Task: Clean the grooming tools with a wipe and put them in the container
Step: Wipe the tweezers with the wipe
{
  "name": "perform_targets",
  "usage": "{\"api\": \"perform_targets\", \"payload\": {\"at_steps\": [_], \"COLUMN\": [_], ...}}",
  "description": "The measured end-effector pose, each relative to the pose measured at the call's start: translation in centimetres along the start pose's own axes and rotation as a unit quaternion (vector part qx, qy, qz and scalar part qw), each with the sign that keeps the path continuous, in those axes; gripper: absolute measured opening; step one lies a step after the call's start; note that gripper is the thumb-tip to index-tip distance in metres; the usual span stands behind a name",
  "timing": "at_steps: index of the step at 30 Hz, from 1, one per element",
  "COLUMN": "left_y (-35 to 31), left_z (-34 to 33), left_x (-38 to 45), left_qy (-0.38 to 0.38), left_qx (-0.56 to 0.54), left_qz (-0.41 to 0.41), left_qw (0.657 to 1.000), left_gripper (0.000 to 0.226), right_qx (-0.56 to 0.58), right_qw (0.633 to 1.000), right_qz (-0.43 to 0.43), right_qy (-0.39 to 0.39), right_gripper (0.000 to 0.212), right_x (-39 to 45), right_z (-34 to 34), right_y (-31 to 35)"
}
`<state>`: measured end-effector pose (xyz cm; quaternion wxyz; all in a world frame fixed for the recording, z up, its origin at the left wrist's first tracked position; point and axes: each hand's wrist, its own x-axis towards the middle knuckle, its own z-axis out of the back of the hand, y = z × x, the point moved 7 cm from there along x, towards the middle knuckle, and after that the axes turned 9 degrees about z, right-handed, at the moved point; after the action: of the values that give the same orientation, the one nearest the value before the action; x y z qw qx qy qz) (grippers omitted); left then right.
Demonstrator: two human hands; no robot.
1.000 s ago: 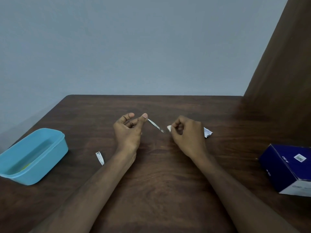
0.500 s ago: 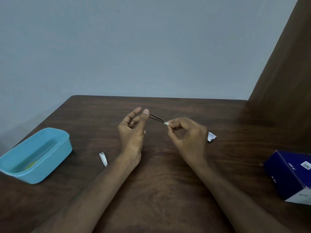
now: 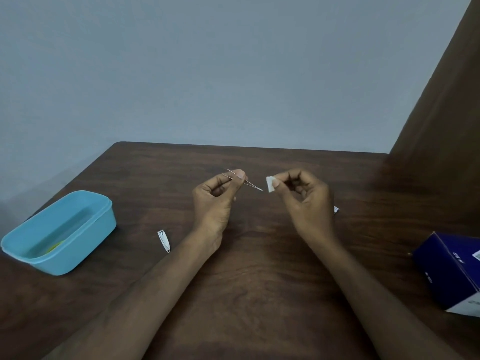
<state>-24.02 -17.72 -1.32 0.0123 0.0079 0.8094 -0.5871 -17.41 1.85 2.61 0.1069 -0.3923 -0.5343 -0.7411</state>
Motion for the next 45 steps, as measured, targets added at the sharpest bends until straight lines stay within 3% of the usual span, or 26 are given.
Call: {"api": "perform_targets", "payload": {"at_steps": [4, 10, 16, 20, 25, 31, 41, 45], "left_y": [-0.1, -0.4, -0.2, 0.0, -0.3, -0.4, -0.4, -0.3], "left_z": [-0.8, -1.1, -0.6, -1.0, -0.9, -1.0, -2.0, -1.9], "left_x": [-0.4, -0.7, -0.1, -0.2, -0.2, -0.3, -1.1, -1.0], "left_qy": [0.053, 0.072, 0.051, 0.079, 0.058, 0.075, 0.122, 0.13], "left_qx": [0.044, 0.063, 0.03, 0.049, 0.056, 0.063, 0.143, 0.149], "left_qz": [-0.022, -0.05, -0.032, -0.031, -0.034, -0.016, -0.038, -0.048], "left_qw": [0.997, 0.994, 0.998, 0.995, 0.996, 0.995, 0.981, 0.979], "left_gripper": [0.018, 0.017, 0.02, 0.019, 0.017, 0.02, 0.026, 0.019], "right_qx": [0.028, -0.04, -0.014, 0.109, 0.151, 0.13, 0.186, 0.155], "right_qw": [0.995, 0.997, 0.992, 0.984, 0.978, 0.972, 0.967, 0.972], "right_qz": [-0.045, 0.013, -0.073, -0.118, -0.14, -0.157, -0.171, -0.169], "right_qy": [0.087, 0.066, 0.105, 0.076, -0.029, 0.114, 0.012, 0.04], "right_gripper": [0.012, 0.014, 0.01, 0.007, 0.012, 0.009, 0.007, 0.015], "right_x": [-0.5, -0.8, -1.1, -1.1, -0.3, -1.5, -1.4, -1.7], "right_z": [-1.5, -2.3, -2.0, -2.8, -0.8, -3.1, -2.7, -2.7], "right_y": [-1.3, 0.0, -2.6, -2.1, -2.8, -2.3, -2.1, -2.3]}}
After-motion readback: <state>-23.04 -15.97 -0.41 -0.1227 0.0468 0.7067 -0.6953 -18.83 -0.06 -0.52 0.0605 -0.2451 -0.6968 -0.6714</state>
